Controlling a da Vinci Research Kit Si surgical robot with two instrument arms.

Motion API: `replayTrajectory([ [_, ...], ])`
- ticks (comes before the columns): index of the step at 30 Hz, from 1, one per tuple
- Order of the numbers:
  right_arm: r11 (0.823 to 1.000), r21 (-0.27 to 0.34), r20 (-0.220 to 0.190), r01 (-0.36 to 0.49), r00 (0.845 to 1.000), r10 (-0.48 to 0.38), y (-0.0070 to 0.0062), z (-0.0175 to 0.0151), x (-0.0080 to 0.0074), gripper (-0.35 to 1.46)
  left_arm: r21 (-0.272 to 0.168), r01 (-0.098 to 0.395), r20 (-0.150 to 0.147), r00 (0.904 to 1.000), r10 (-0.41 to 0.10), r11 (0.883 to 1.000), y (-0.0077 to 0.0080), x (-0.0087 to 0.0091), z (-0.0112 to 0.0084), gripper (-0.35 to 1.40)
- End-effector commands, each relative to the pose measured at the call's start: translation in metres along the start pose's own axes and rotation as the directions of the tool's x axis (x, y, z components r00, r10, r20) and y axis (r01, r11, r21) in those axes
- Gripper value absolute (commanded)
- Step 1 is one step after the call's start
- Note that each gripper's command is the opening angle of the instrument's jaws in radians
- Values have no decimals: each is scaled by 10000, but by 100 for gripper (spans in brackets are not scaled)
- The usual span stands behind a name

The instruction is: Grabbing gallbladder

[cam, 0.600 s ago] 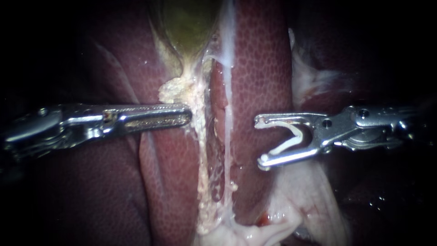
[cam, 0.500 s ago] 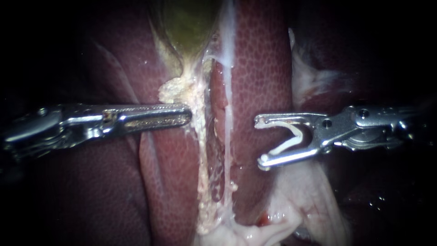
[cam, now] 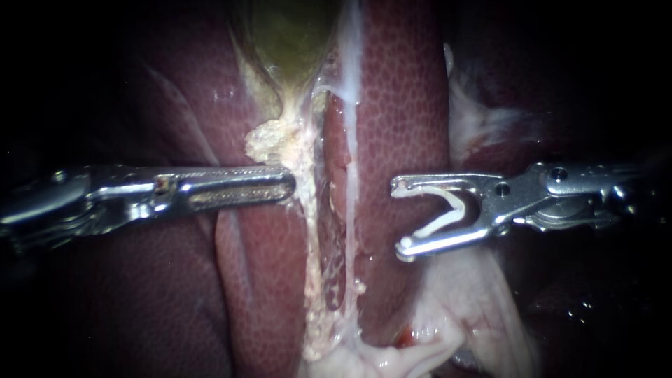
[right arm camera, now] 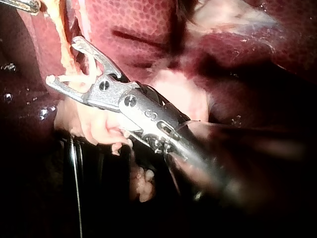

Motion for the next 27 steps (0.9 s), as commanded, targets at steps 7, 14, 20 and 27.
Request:
replayTrajectory([
  [7,10000,2,0,1,10000,-1,0,0,0,59,56,-132,53,9999,132,9999,-4,-4,-15,42],
  [14,10000,2,0,1,10000,-1,0,0,0,60,-21,-238,234,9994,239,9997,-5,-14,-37,46],
  [20,10000,3,0,1,10000,-1,0,-1,0,60,-157,-354,480,9982,361,9993,-5,-29,-50,47],
  [27,10000,2,0,1,10000,-1,0,0,0,60,-241,-522,649,9964,537,9983,-3,-43,-47,46],
])
